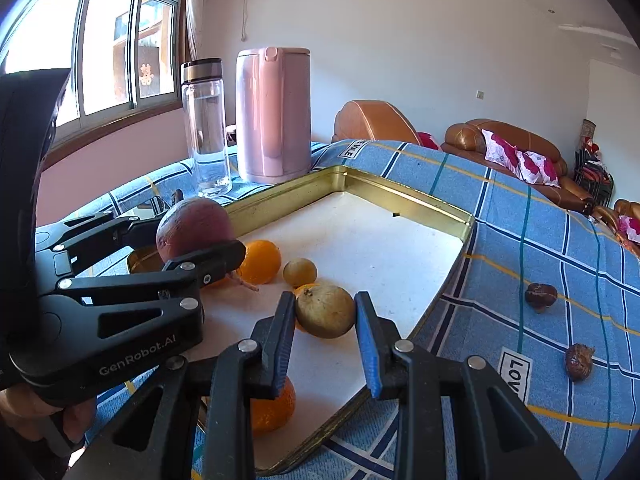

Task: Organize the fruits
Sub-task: 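Lower both fruits into the gold tray and open both grippers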

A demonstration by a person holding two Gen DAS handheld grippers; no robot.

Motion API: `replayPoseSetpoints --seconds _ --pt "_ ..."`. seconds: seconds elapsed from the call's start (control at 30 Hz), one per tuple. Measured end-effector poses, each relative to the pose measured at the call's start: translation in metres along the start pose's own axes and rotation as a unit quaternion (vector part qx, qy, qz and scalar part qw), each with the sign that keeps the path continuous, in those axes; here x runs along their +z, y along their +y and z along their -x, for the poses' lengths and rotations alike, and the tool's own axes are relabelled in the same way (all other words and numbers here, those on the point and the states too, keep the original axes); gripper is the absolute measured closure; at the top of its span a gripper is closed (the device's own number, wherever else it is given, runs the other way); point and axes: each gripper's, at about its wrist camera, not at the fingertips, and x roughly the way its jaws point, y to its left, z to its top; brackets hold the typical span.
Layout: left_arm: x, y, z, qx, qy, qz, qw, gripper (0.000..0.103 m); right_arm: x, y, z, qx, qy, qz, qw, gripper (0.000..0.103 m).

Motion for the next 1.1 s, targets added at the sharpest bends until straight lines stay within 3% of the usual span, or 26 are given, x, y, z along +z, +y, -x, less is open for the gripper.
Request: replayPoseSetpoints --seconds 1.1 --pt "-0.0059 0.0002 -0.0054 -0.001 0.011 -0.007 0.9999 0.051 -0.0017 0.0052 -0.0111 0.008 0.026 0.003 1.000 0.071"
